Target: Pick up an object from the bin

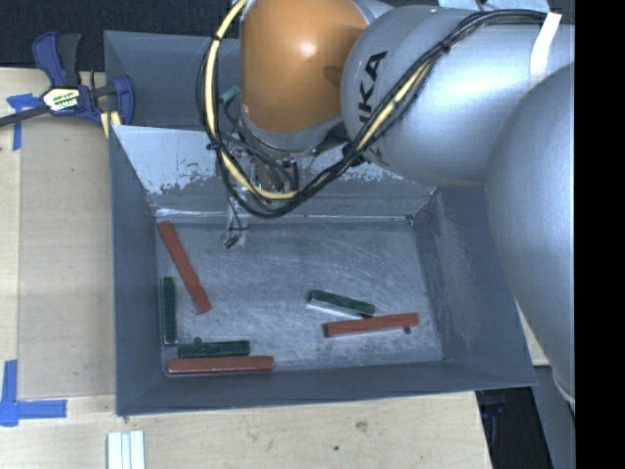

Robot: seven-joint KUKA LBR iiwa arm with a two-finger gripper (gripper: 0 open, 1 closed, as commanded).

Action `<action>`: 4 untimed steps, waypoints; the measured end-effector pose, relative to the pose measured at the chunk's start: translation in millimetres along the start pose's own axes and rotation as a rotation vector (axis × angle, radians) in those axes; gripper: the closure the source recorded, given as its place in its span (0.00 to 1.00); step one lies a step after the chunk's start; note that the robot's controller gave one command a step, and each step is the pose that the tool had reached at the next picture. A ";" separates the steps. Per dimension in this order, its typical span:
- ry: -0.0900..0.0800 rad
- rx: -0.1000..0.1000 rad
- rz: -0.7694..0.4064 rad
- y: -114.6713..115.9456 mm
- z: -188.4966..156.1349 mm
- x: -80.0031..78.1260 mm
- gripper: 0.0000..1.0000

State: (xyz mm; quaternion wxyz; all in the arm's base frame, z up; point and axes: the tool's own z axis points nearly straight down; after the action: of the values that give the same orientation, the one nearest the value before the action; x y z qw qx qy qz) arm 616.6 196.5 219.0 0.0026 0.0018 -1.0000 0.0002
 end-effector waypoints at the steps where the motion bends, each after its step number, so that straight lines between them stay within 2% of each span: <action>1: 0.000 0.002 -0.204 -30.2 89.5 41.9 0.00; 2: -0.007 0.002 0.081 -116.4 150.4 -0.3 0.00; 3: -0.016 -0.001 0.262 -168.8 51.4 -1.4 0.00; 4: -0.001 0.001 0.004 -225.3 138.4 88.5 0.00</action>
Offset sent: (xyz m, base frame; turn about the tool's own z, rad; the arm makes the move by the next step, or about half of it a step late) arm -0.0409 -0.0288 -0.0859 -0.2043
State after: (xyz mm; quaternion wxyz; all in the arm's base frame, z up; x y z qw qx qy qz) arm 528.2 -29.1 81.1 0.0021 -0.0002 -1.0000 0.0009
